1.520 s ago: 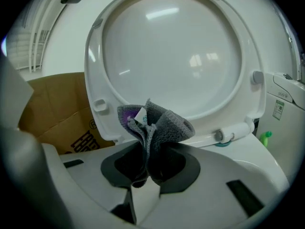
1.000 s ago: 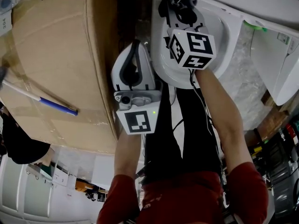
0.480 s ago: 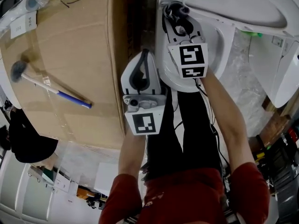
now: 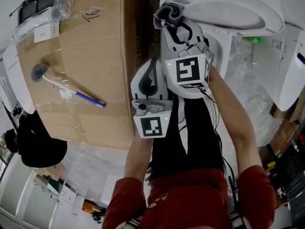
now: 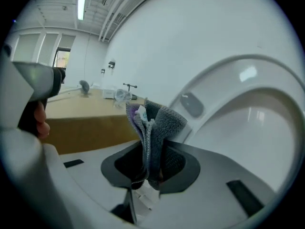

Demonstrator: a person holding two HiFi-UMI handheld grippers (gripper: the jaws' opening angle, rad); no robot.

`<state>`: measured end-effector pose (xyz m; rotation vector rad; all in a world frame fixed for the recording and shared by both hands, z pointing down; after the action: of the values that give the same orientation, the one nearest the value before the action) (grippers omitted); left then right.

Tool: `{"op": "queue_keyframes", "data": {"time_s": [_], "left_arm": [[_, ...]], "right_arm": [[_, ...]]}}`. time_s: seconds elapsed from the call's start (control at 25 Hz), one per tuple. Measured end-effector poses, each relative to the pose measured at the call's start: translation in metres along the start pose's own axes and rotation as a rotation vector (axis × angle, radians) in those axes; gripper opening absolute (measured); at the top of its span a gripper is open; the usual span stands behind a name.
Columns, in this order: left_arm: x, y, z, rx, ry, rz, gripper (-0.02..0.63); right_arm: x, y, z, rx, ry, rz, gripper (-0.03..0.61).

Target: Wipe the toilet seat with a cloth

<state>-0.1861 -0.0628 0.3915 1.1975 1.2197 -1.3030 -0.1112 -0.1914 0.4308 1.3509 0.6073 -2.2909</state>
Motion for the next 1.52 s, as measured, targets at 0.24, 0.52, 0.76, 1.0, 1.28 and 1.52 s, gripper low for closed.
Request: {"op": "queue_keyframes", "data": {"time_s": [0.24,0.52,0.76,1.0,1.28,1.52], "left_arm": [[0.018,0.005,0.005,0.007,-0.018,0.005,0.012],[0.034,0.016,0.004,0.009,-0.024,-0.007,0.012],[0.043,0.032,0.003,-0.029,0.019,0.038,0.012],[0.044,0.062,0.005,-0.064,-0.004,0.027,0.012],[0.04,0.095,0.006,-0.113,0.002,0.047,0.012],[0.032,0.115,0.007,-0.138,-0.004,0.057,0.012]], "right_arm": [[0.05,0.016,-0.032,-0.024,0.027,-0.118,0.075],[0.083,0.035,-0.063,-0.038,0.068,-0.151,0.075],[0.091,0.068,-0.104,-0.115,0.111,-0.124,0.075],[0.082,0.101,-0.153,-0.218,0.146,-0.107,0.075],[0.048,0.136,-0.202,-0.381,0.268,0.01,0.077],[0.011,0.154,-0.227,-0.446,0.234,0.035,0.075]]}}
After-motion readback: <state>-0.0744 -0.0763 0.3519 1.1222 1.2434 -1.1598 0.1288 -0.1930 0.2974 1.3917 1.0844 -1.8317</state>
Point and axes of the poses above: the fingertips, and each gripper's own axes: z forward along the fingers, y to its right, x out of its top, the point moved 7 cm from there along -z, backward along the fingers, and after that the axes turned 14 degrees about x, right-handed, at the moved point
